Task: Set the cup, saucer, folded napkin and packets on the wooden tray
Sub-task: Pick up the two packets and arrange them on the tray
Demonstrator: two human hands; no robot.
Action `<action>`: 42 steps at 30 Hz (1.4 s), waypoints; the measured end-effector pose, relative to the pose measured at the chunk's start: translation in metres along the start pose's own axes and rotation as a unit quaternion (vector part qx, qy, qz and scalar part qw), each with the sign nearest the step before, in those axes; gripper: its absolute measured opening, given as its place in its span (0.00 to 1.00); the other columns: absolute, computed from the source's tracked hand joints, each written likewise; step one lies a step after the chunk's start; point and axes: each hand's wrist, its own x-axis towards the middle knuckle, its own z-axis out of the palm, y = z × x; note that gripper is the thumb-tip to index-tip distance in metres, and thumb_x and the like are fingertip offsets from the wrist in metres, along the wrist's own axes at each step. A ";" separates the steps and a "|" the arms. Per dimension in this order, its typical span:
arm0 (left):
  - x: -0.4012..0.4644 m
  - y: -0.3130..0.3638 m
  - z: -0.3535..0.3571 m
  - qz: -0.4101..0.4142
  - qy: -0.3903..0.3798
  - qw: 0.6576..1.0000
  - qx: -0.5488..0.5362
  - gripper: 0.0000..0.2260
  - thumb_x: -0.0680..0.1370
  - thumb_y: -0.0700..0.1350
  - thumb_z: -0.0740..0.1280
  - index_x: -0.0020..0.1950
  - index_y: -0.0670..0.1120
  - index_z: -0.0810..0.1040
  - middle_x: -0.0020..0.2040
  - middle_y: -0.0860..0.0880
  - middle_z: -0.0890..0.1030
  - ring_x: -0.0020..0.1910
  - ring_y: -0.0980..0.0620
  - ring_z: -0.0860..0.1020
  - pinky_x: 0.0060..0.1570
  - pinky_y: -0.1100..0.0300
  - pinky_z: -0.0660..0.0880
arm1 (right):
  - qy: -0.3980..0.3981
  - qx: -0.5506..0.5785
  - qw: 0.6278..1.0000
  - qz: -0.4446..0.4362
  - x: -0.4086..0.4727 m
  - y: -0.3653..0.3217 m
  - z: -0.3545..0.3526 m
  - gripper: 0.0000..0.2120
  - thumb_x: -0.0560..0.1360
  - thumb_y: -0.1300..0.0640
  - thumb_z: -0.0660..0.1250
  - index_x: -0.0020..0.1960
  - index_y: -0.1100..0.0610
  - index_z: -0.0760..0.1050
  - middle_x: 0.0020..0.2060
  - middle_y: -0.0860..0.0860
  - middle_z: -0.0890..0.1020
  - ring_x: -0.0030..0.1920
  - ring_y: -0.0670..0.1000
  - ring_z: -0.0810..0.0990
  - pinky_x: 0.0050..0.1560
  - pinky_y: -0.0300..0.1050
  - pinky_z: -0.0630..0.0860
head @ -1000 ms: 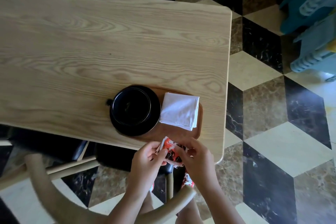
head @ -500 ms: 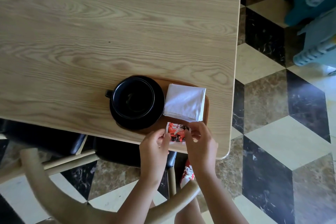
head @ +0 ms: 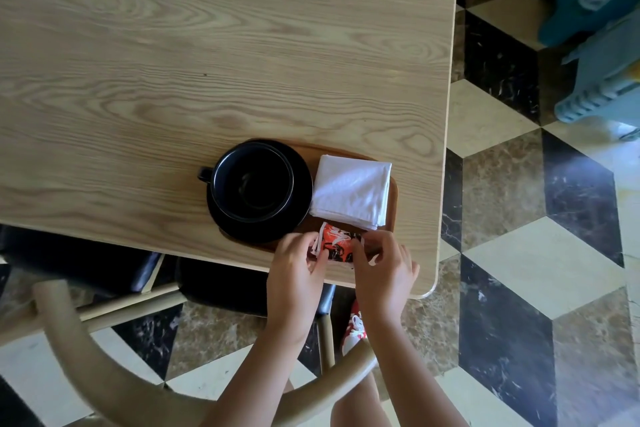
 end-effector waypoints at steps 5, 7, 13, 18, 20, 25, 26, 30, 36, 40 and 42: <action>0.001 -0.002 -0.002 -0.003 0.001 1.000 0.010 0.10 0.72 0.42 0.71 0.53 0.43 0.79 0.44 0.50 0.80 0.36 0.55 0.74 0.40 0.74 0.68 | -0.010 0.025 1.000 -0.003 -0.002 0.006 -0.012 0.06 0.68 0.57 0.73 0.42 0.51 0.77 0.36 0.41 0.79 0.34 0.46 0.73 0.44 0.43 0.58; 0.003 -0.004 -0.002 0.000 0.004 1.000 0.003 0.10 0.72 0.42 0.72 0.52 0.43 0.80 0.41 0.50 0.80 0.34 0.58 0.72 0.40 0.79 0.66 | -0.019 0.018 1.000 -0.001 -0.005 0.007 -0.015 0.05 0.69 0.56 0.73 0.41 0.51 0.77 0.34 0.38 0.78 0.32 0.44 0.72 0.45 0.44 0.57; 0.004 -0.006 -0.002 0.003 0.011 1.000 0.006 0.06 0.71 0.40 0.72 0.47 0.44 0.81 0.38 0.52 0.80 0.34 0.59 0.73 0.38 0.78 0.67 | -0.034 0.009 0.999 0.011 -0.002 0.003 -0.009 0.03 0.70 0.56 0.71 0.41 0.50 0.78 0.34 0.39 0.79 0.30 0.41 0.72 0.45 0.42 0.54; 0.004 -0.006 0.000 0.007 0.017 1.000 0.016 0.05 0.72 0.39 0.71 0.47 0.44 0.81 0.39 0.50 0.80 0.36 0.54 0.77 0.36 0.62 0.75 | -0.026 0.004 1.000 -0.003 0.000 0.004 -0.006 0.03 0.70 0.55 0.72 0.41 0.50 0.78 0.34 0.41 0.81 0.32 0.46 0.75 0.44 0.42 0.54; 0.003 -0.006 0.000 0.009 0.026 1.000 0.008 0.05 0.72 0.40 0.71 0.47 0.44 0.81 0.39 0.50 0.81 0.36 0.54 0.78 0.37 0.64 0.74 | -0.027 0.009 1.000 0.006 -0.001 0.004 -0.005 0.03 0.69 0.54 0.72 0.41 0.50 0.77 0.34 0.40 0.80 0.32 0.45 0.74 0.44 0.42 0.55; 0.002 -0.010 -0.002 0.012 0.026 1.000 0.006 0.07 0.71 0.39 0.72 0.48 0.43 0.82 0.39 0.50 0.82 0.35 0.56 0.77 0.42 0.69 0.71 | -0.023 0.004 1.000 -0.016 -0.007 0.007 -0.009 0.04 0.68 0.56 0.73 0.39 0.50 0.78 0.33 0.37 0.77 0.32 0.43 0.72 0.42 0.42 0.54; 0.002 -0.010 -0.003 0.012 0.023 1.000 0.007 0.07 0.71 0.39 0.72 0.48 0.43 0.82 0.39 0.50 0.82 0.36 0.56 0.77 0.42 0.70 0.70 | -0.022 0.004 1.000 -0.020 -0.008 0.007 -0.009 0.04 0.68 0.57 0.73 0.40 0.50 0.78 0.33 0.37 0.77 0.32 0.42 0.71 0.42 0.43 0.55; 0.003 -0.007 -0.003 0.003 0.010 1.000 0.013 0.07 0.72 0.40 0.71 0.48 0.44 0.82 0.39 0.51 0.82 0.38 0.53 0.79 0.39 0.64 0.74 | -0.021 0.011 1.000 -0.016 -0.008 0.009 -0.007 0.04 0.69 0.57 0.72 0.40 0.50 0.78 0.33 0.37 0.77 0.31 0.36 0.68 0.43 0.43 0.57; 0.005 -0.004 -0.001 -0.021 0.016 0.999 0.039 0.06 0.73 0.46 0.70 0.48 0.48 0.80 0.40 0.54 0.81 0.35 0.56 0.73 0.32 0.61 0.72 | -0.018 0.025 1.000 -0.002 -0.007 0.010 -0.007 0.04 0.69 0.57 0.72 0.40 0.50 0.78 0.32 0.39 0.79 0.28 0.45 0.73 0.44 0.41 0.55; 0.005 -0.004 0.002 -0.028 0.029 0.999 0.036 0.06 0.72 0.46 0.71 0.48 0.47 0.81 0.41 0.53 0.82 0.36 0.53 0.77 0.32 0.64 0.69 | -0.016 0.028 0.999 0.002 -0.005 0.009 -0.006 0.04 0.70 0.57 0.72 0.40 0.50 0.78 0.31 0.40 0.78 0.28 0.46 0.73 0.45 0.41 0.56; 0.005 -0.005 0.004 -0.024 0.034 0.999 0.034 0.06 0.72 0.45 0.71 0.47 0.47 0.81 0.41 0.52 0.82 0.36 0.52 0.77 0.32 0.63 0.70 | -0.017 0.029 0.999 0.000 -0.005 0.010 -0.006 0.03 0.70 0.57 0.72 0.40 0.51 0.78 0.30 0.39 0.77 0.27 0.45 0.72 0.45 0.42 0.57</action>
